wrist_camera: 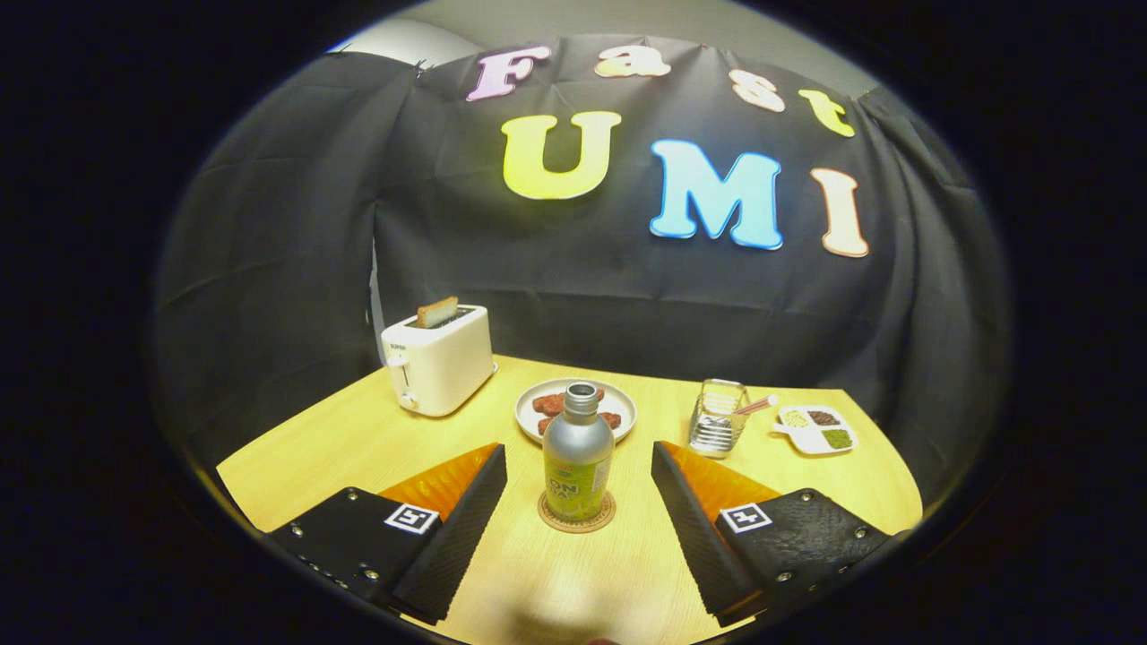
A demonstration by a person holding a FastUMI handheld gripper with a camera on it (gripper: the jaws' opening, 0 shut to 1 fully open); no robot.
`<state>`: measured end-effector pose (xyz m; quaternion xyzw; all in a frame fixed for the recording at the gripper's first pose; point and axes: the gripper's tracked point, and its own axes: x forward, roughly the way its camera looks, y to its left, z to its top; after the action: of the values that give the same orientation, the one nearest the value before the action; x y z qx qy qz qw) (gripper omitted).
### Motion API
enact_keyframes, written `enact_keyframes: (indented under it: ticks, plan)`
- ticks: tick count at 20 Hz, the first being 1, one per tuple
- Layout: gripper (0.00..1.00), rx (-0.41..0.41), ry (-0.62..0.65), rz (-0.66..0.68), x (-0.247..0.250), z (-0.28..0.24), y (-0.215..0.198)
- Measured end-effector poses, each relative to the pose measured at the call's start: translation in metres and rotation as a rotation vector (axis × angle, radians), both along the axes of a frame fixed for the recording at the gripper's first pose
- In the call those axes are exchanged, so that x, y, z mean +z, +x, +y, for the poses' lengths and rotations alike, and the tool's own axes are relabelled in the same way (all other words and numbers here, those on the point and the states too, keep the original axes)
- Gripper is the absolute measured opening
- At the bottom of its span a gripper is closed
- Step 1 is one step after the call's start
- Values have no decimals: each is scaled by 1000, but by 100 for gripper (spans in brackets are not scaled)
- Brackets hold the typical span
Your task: Take the bottle from table, then pour the juice into the cup, finally place the bottle on the coaster
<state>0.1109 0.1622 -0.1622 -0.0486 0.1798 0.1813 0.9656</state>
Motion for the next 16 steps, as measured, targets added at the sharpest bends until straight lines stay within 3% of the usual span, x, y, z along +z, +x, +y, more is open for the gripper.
enact_keyframes:
  ticks: [7, 16]
  plan:
    - [98, -78, 50, -97, 54, -13, -46]
    - [98, -242, 76, -231, 108, -44, -80]
